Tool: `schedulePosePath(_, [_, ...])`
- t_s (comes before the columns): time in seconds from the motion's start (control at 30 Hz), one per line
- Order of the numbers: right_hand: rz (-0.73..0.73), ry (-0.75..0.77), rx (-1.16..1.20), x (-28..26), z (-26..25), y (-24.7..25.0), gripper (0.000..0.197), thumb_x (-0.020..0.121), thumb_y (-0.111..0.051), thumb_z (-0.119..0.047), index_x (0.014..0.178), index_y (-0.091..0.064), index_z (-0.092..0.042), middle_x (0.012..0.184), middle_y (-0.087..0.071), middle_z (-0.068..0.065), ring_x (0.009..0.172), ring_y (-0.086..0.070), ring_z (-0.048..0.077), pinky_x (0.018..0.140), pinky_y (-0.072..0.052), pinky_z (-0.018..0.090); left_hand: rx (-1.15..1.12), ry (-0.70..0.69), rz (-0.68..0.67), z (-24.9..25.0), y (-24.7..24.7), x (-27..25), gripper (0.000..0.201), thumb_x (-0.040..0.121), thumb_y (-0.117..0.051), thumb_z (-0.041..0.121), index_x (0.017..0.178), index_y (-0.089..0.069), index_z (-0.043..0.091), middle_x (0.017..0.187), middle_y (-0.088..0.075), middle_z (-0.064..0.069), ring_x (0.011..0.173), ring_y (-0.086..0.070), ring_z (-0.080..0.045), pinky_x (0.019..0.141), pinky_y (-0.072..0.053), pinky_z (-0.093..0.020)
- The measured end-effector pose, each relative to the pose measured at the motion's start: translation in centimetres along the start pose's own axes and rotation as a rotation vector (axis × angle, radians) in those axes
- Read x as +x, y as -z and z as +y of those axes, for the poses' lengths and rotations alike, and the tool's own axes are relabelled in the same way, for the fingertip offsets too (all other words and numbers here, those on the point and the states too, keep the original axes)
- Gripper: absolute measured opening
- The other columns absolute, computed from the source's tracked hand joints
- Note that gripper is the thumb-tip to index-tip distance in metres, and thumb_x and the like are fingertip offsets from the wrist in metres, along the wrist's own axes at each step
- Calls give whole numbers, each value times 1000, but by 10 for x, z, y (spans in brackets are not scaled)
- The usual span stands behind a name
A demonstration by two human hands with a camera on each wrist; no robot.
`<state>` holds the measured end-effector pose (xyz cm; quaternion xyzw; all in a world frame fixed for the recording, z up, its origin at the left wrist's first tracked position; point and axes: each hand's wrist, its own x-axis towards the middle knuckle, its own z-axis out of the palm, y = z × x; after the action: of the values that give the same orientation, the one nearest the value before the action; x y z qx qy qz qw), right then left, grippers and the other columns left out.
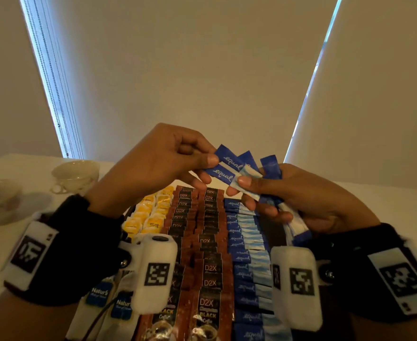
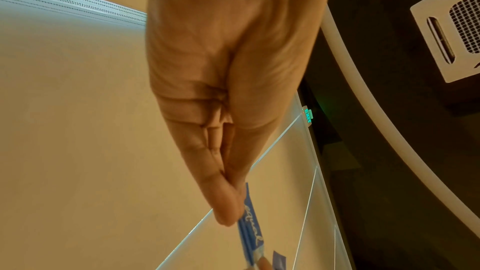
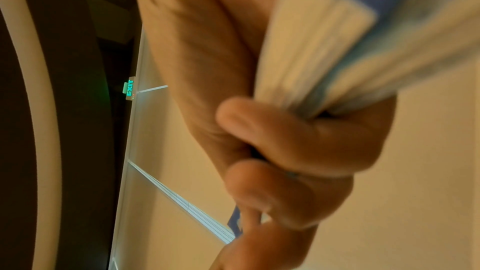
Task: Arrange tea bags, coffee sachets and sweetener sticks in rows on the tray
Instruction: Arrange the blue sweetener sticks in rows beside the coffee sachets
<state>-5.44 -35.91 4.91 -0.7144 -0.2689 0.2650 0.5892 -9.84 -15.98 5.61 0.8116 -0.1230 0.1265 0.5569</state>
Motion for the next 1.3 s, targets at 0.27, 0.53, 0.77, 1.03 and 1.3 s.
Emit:
schedulePosePath(0.27, [-49, -14, -92, -1, 1, 2, 39, 82, -55, -31, 102, -63, 2, 61, -57, 2, 42, -40, 5, 31, -29, 12, 20, -38, 17, 1, -5, 0, 27, 71, -65, 24, 87, -68, 3, 70, -72, -5, 60, -67, -13, 55, -55, -20])
schedulePosePath(0.53, [351, 97, -29, 1, 2, 11, 13, 81, -64, -22, 87, -69, -11, 77, -71, 5, 40, -40, 4, 32, -29, 14, -48, -34, 254, -2, 11, 2, 14, 74, -65, 21, 82, -65, 9, 73, -72, -5, 59, -67, -11, 54, -56, -18])
schedulePosePath(0.77, [522, 177, 109, 10, 3, -1, 12, 75, -71, -21, 83, -70, -13, 72, -69, 4, 34, -31, 3, 33, -28, 13, -57, -55, 315, -4, 11, 3, 7, 81, -64, 14, 85, -64, 9, 75, -69, -7, 59, -67, -10, 57, -57, -20])
schedulePosePath(1.03, [604, 186, 125, 14, 5, -7, 5, 78, -72, -17, 77, -69, -14, 52, -50, 1, 34, -31, 4, 33, -28, 14, -60, -90, 319, -5, 8, 4, 4, 80, -64, 16, 82, -64, 12, 72, -69, -1, 60, -68, -11, 56, -56, -19])
schedulePosePath(1.3, [639, 130, 134, 23, 15, -5, 8, 81, -71, -14, 74, -66, -13, 61, -42, 8, 35, -27, 3, 33, -26, 14, -63, -52, 245, -7, 3, 5, 8, 77, -64, 21, 79, -63, 13, 74, -69, -3, 62, -69, -11, 55, -56, -18])
